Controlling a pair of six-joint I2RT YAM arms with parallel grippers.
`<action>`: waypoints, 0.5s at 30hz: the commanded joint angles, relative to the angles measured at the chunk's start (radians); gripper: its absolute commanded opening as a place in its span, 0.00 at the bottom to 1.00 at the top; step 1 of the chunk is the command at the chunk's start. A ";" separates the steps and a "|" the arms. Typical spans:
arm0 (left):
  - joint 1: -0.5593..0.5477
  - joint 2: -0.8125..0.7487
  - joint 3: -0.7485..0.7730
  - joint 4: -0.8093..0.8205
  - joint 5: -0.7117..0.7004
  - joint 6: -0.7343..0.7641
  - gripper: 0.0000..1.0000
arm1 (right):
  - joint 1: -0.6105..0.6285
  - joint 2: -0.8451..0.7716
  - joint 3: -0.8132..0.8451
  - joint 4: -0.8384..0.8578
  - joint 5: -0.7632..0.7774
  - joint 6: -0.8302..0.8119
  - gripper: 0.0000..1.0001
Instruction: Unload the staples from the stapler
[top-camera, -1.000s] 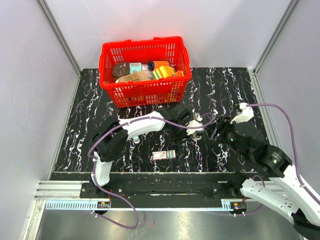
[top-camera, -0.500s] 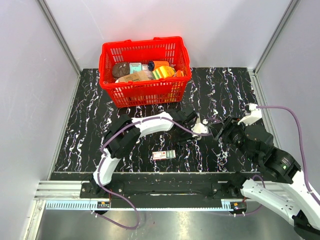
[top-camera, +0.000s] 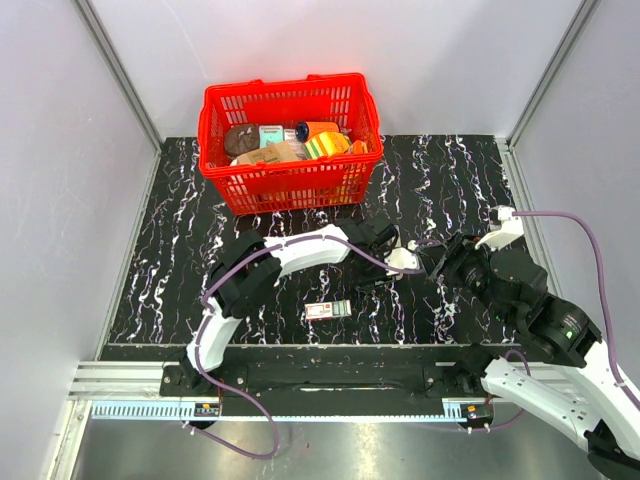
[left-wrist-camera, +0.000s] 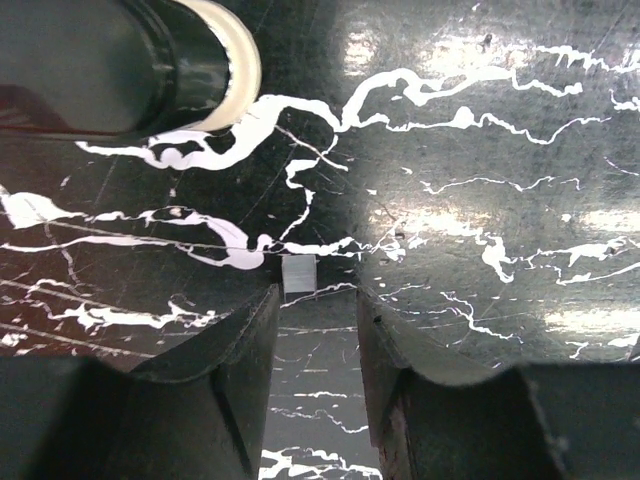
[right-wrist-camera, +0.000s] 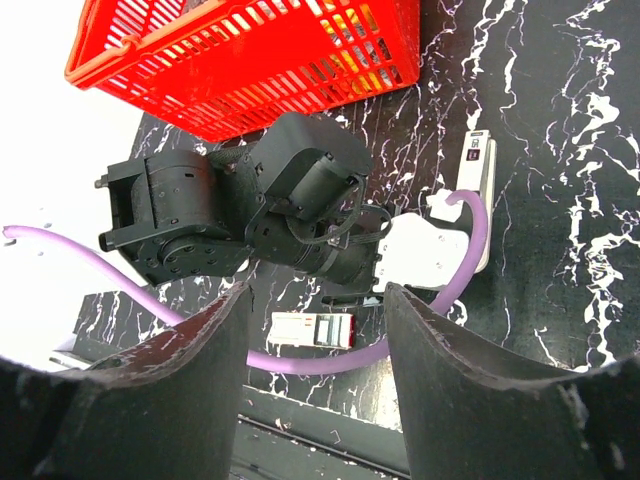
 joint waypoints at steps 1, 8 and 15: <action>-0.002 -0.075 0.085 -0.022 -0.044 -0.058 0.41 | -0.004 0.005 0.041 0.053 -0.018 -0.023 0.61; 0.007 -0.109 0.109 -0.022 -0.037 -0.082 0.41 | -0.004 0.007 0.038 0.055 -0.012 -0.030 0.61; 0.009 -0.079 0.072 -0.025 -0.006 0.023 0.43 | -0.005 -0.001 0.038 0.055 -0.001 -0.036 0.61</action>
